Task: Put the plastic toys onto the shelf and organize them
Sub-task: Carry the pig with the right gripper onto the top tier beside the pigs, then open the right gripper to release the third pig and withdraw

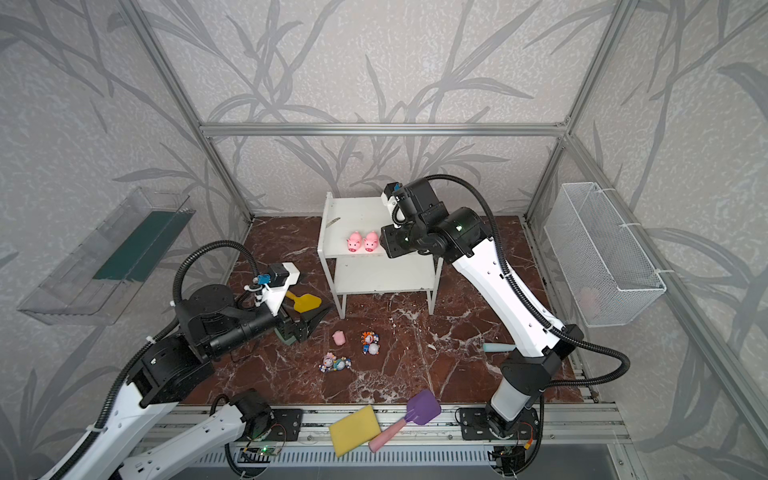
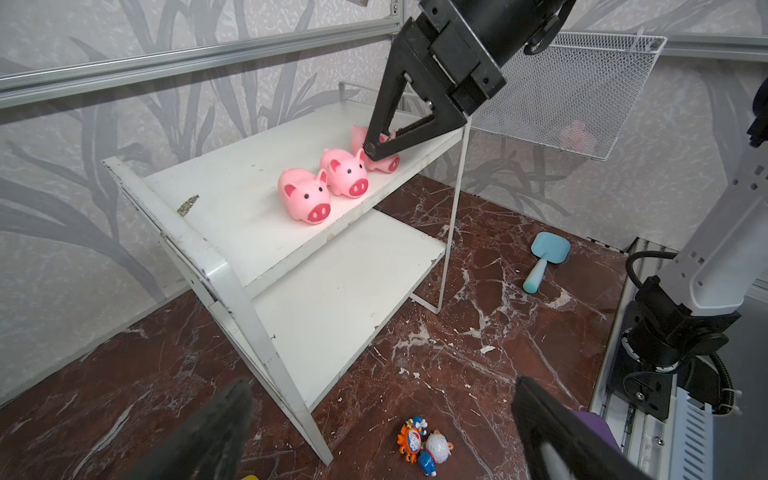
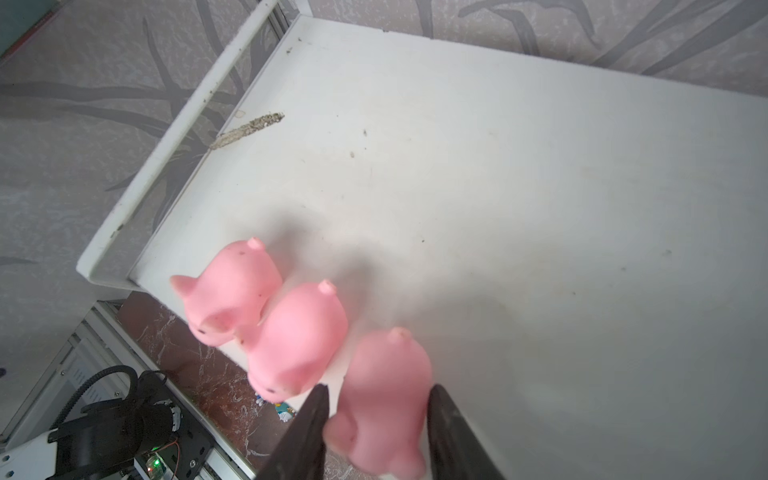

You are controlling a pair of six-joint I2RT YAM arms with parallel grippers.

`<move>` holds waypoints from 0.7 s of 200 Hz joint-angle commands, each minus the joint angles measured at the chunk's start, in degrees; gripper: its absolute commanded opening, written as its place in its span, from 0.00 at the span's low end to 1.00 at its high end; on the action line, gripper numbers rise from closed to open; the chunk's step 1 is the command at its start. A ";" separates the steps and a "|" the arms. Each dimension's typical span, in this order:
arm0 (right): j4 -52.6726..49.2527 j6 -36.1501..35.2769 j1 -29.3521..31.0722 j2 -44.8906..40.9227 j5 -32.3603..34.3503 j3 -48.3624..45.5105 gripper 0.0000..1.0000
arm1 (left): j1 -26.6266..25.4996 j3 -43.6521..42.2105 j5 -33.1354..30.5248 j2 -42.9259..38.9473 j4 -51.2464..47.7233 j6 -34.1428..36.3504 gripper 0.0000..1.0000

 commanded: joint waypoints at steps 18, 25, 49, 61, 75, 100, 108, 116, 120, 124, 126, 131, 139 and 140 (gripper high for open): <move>-1.61 -0.73 -0.23 0.20 1.53 2.92 0.51 | -0.06 -0.58 -0.10 -0.33 1.06 1.62 0.99; -1.82 -0.83 -0.23 0.21 1.62 3.39 0.52 | -0.03 -0.69 -0.10 -0.34 1.06 1.62 0.99; -2.98 -1.74 -0.19 0.35 2.69 5.85 0.53 | 0.00 -0.86 -0.10 -0.52 1.21 1.53 0.99; -4.00 -2.37 -0.22 0.30 3.67 7.60 0.53 | 0.11 -0.97 -0.16 -0.62 1.24 1.49 0.99; -4.96 -3.14 -0.24 0.00 4.84 8.70 0.54 | 0.16 -1.05 -0.23 -0.68 1.24 1.44 0.99; -6.24 -4.91 -0.23 -0.79 8.24 8.64 0.54 | 0.10 -1.24 -0.10 -0.68 1.41 1.31 0.99; -6.43 -5.49 -0.32 -0.83 8.95 8.42 0.51 | 0.16 -1.24 -0.08 -0.72 1.41 1.22 0.99; -6.53 -5.88 -0.29 -1.00 9.39 8.01 0.48 | 0.15 -1.24 -0.07 -0.71 1.37 1.13 0.99; -6.43 -5.99 -0.32 -1.09 9.44 7.84 0.47 | 0.12 -1.24 -0.10 -0.68 1.33 1.09 0.99; -6.38 -6.12 -0.33 -1.23 9.40 7.75 0.45 | 0.09 -1.24 -0.10 -0.74 1.26 1.09 0.99; -6.37 -6.19 -0.33 -1.27 9.33 7.66 0.44 | 0.14 -1.24 -0.10 -0.70 1.24 1.05 0.99; -6.15 -6.40 -0.33 -1.48 8.91 7.43 0.42 | 0.16 -1.24 -0.14 -0.71 1.16 1.01 0.99; -5.44 -7.11 -0.19 -1.98 7.86 6.78 0.40 | 0.11 -1.39 -0.36 -0.92 1.07 1.00 0.99; -5.24 -7.26 -0.22 -2.07 7.55 6.69 0.39 | 0.09 -1.40 -0.41 -0.89 1.07 1.00 0.99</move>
